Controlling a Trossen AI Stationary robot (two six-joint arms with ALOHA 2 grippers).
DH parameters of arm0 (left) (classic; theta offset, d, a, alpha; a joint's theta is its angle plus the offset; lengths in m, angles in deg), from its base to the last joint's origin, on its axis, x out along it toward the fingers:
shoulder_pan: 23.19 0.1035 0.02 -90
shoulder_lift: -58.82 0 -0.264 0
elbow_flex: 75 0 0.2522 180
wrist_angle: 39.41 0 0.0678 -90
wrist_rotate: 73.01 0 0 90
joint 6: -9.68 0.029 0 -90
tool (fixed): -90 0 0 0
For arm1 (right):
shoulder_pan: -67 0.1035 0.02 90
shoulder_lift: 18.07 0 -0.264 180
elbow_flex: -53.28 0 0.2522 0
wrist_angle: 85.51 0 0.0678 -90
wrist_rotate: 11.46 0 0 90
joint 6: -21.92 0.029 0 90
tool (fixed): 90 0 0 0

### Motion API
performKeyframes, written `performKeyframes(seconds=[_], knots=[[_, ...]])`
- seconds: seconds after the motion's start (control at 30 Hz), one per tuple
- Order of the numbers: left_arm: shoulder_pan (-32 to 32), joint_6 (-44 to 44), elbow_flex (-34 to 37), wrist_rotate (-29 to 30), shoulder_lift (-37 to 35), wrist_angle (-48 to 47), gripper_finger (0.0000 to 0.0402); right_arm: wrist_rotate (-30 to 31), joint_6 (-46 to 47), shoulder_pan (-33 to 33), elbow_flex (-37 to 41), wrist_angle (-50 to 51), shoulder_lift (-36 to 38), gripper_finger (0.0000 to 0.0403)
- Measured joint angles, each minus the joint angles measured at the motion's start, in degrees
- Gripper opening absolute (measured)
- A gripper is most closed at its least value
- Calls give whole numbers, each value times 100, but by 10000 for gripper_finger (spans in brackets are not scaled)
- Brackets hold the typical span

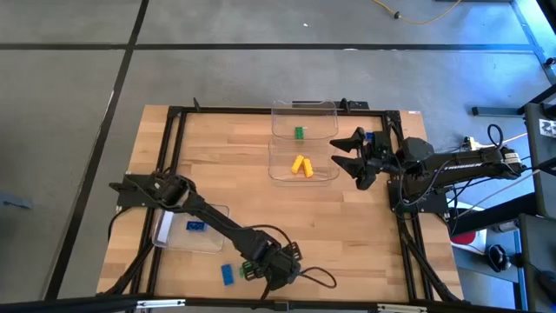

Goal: Sort & place blocks by color
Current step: Put the yellow game piece into the center transparent bin

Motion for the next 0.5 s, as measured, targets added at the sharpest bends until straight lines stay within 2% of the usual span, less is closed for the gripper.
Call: performKeyframes(seconds=[0.2, 0.5], knots=[[107, 87, -9, -287, 243, 140, 273, 125, 0, -2, 0, 35, -2, 273], [161, 164, -14, -287, 507, 246, 273, 170, -13, -4, 0, 93, -17, 273]])
